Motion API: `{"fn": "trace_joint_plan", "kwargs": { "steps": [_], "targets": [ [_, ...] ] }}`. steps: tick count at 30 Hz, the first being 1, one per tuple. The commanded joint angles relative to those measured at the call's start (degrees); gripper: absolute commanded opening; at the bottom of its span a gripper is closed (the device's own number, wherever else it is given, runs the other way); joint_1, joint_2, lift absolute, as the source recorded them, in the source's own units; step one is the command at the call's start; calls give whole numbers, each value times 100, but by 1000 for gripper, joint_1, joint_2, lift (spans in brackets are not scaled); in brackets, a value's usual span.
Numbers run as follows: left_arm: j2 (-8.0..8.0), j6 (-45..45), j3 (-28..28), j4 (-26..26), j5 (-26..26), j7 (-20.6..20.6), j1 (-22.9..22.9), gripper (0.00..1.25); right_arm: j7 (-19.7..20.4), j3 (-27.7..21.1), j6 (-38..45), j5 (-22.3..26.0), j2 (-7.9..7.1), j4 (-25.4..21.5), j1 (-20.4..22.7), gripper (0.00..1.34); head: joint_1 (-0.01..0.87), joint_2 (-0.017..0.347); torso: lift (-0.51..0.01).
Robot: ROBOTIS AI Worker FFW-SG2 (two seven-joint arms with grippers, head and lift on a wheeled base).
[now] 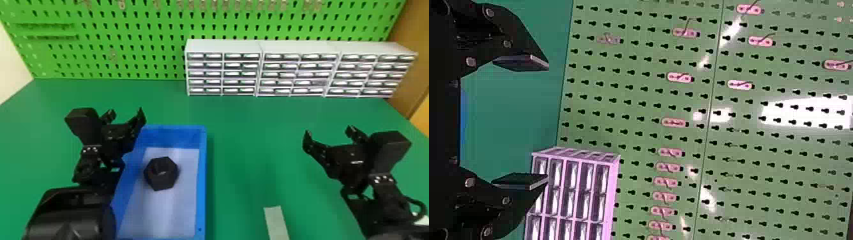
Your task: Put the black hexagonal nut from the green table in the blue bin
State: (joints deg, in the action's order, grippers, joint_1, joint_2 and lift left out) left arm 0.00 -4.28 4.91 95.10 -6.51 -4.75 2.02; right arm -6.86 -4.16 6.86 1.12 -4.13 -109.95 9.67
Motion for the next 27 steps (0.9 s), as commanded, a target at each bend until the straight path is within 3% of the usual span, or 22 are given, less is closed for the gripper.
{"fn": "trace_joint_plan", "kwargs": {
  "steps": [1, 27],
  "targets": [
    [15, 7, 2, 0, 0, 0, 0, 795, 0, 3, -1, 2, 0, 0, 0, 1152, 686, 51, -97],
    [15, 51, -25, 18, -61, -9, -17, 795, 0, -24, -1, 37, 35, 0, 35, 1152, 686, 51, -97]
  ]
}}
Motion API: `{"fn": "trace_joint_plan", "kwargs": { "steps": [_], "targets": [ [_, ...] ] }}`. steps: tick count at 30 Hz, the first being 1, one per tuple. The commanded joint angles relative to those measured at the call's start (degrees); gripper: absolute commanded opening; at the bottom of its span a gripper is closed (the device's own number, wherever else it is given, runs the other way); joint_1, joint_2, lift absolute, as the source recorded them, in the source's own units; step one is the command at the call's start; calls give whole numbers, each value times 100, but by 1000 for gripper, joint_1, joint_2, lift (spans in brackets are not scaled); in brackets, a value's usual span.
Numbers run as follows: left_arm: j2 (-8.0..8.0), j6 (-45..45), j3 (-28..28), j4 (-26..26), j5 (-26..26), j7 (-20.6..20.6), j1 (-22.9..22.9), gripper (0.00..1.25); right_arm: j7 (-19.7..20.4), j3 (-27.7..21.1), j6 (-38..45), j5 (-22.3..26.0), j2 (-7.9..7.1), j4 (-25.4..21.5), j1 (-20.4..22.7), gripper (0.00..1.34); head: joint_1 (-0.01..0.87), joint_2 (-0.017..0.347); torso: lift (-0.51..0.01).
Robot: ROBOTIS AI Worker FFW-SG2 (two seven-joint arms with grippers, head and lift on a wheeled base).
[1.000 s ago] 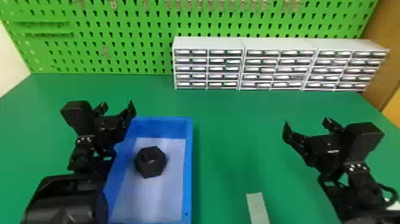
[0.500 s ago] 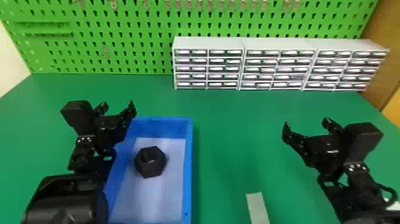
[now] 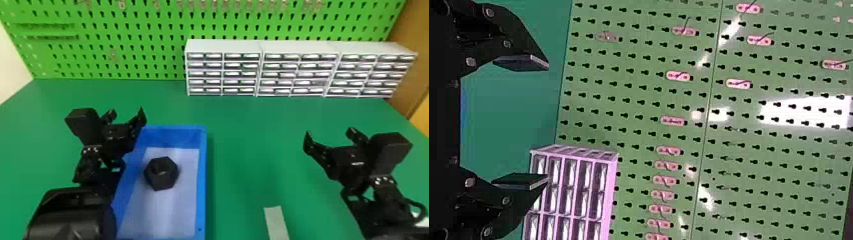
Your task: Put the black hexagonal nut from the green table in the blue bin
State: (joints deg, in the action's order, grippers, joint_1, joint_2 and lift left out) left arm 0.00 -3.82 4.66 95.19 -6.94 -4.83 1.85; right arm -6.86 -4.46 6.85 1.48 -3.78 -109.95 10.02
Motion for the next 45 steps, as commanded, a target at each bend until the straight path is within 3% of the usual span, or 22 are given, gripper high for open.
{"fn": "trace_joint_plan", "kwargs": {
  "steps": [1, 45],
  "targets": [
    [15, 4, 0, 8, -18, 0, 0, 795, 0, 7, 0, 2, 0, 0, 0, 1152, 686, 51, -97],
    [15, 4, -9, 8, -35, 0, 0, 790, 0, -20, 18, 2, 18, 0, 9, 1152, 686, 51, -97]
  ]
}}
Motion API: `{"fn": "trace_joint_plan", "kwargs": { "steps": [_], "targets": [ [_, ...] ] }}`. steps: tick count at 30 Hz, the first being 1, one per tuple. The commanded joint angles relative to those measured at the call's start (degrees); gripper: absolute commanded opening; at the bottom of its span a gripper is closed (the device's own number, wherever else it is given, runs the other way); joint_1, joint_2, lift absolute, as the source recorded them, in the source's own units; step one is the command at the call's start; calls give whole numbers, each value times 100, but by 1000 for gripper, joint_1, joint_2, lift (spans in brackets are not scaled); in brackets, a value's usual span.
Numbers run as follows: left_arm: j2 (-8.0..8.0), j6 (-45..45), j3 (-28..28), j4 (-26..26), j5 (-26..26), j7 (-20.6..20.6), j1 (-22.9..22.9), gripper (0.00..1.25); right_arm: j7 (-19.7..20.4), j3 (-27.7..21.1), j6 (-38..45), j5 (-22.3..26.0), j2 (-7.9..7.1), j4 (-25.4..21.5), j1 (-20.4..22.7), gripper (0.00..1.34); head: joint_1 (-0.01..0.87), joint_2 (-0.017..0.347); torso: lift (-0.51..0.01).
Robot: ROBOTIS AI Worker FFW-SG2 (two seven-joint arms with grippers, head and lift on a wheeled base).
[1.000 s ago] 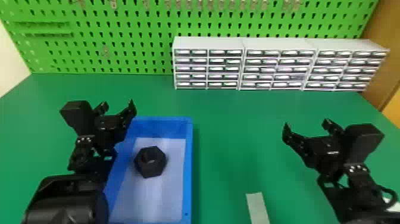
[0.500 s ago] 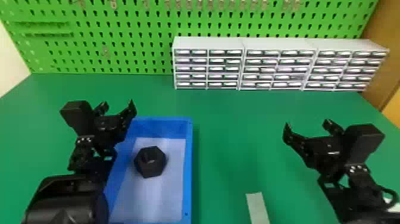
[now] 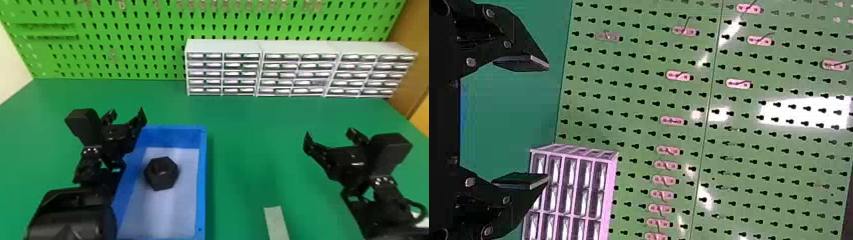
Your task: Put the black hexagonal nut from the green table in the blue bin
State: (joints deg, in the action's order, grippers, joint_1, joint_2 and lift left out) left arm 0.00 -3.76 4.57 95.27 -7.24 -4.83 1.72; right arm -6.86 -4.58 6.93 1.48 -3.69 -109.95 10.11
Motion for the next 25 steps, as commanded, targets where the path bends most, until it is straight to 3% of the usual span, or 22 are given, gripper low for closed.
{"fn": "trace_joint_plan", "kwargs": {
  "steps": [1, 25],
  "targets": [
    [15, -2, 0, 0, -5, 0, 13, 790, 0, -8, 10, 1, 8, 0, -9, 1154, 686, 51, -97],
    [15, 7, -9, 0, -5, 0, 13, 790, 0, -34, 19, 1, 0, 0, -9, 1152, 686, 51, -97]
  ]
}}
